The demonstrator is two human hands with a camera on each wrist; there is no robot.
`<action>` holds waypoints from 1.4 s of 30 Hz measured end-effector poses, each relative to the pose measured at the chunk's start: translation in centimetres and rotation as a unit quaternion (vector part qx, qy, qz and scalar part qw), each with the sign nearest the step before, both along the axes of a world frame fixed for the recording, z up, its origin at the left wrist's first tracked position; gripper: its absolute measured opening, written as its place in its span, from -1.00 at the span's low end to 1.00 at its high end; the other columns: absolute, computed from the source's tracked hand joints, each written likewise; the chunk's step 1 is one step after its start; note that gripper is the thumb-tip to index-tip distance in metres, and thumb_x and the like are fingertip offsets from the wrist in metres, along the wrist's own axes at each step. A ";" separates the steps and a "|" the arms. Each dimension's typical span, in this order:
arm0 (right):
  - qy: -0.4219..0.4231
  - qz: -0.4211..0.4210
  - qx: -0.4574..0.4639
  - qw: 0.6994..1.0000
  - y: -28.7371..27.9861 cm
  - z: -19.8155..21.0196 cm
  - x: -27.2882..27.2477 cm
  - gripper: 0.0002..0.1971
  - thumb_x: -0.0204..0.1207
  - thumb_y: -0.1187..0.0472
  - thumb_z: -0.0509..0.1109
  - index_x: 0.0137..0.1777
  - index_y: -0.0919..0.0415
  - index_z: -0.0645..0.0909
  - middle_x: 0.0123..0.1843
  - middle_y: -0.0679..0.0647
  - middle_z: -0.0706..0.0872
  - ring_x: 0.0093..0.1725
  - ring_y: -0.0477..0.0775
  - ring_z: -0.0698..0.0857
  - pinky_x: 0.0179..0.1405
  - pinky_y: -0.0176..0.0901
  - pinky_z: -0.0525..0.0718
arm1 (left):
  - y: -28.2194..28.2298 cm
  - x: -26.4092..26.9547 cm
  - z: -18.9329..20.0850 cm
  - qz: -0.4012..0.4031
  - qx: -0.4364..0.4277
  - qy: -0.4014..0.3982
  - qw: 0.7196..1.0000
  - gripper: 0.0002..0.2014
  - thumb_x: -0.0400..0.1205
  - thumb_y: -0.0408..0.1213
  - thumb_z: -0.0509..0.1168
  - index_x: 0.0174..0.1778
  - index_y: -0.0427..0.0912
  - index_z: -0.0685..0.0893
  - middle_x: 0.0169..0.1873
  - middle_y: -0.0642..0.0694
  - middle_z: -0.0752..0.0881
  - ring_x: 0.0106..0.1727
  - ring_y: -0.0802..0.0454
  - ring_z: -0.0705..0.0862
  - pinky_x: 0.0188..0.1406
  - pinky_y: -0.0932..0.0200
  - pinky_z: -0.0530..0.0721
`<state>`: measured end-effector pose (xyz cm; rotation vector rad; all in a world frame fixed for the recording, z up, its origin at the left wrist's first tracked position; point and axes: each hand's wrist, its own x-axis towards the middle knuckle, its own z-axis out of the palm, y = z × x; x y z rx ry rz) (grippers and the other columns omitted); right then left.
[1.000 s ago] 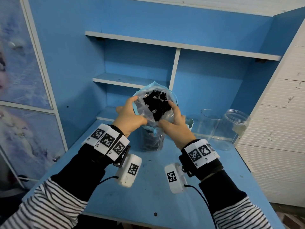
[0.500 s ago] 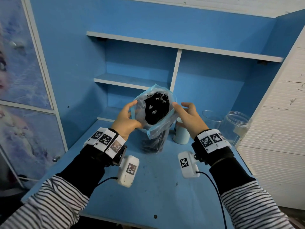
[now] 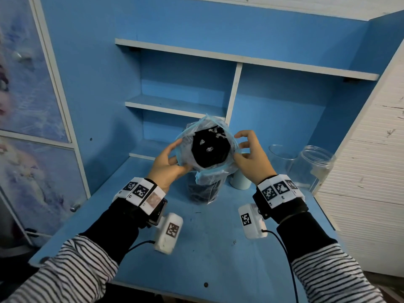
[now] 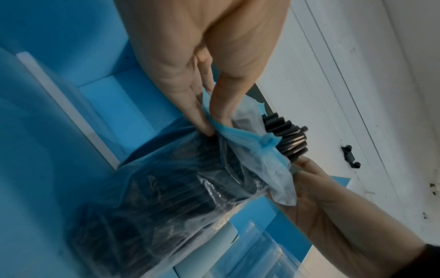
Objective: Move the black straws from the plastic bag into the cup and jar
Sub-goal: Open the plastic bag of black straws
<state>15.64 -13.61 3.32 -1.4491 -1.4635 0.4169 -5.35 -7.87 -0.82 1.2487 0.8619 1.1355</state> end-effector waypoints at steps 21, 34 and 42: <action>0.045 -0.047 0.052 0.997 -0.5 -1.5 1.2 -0.65 0.60 0.47 0.08 0.16 0.00 0.43 -0.43 -0.09 0.60 -0.45 -0.02 0.52 -0.34 -0.08 0.63 | -0.2 0.8 1.7 0.020 0.012 0.052 0.998 -0.74 0.72 -0.41 0.21 0.24 -0.01 0.61 0.03 -0.18 0.74 -0.08 0.02 0.74 -0.22 0.12 0.79; -0.086 -0.064 0.066 0.992 -0.5 -0.3 2.6 -0.92 0.61 0.15 0.39 -0.08 0.09 0.55 -0.23 -0.08 0.69 -0.31 -0.19 0.56 -0.34 -0.54 0.45 | -1.1 1.0 2.3 -0.023 0.061 0.137 0.988 -0.90 0.67 -0.24 0.29 -0.03 0.03 0.70 -0.10 -0.02 0.74 -0.14 0.12 0.71 -0.26 0.22 0.69; 0.055 -0.012 0.006 0.998 -0.7 -1.1 2.9 -0.84 0.66 0.42 0.16 0.10 0.15 0.44 -0.50 -0.02 0.59 -0.66 -0.20 0.32 -0.58 -0.36 0.33 | -0.1 1.4 2.2 0.053 0.249 0.224 0.941 -0.84 0.65 -0.25 0.36 -0.27 -0.04 0.67 0.09 0.05 0.67 0.16 0.13 0.62 0.22 0.26 0.47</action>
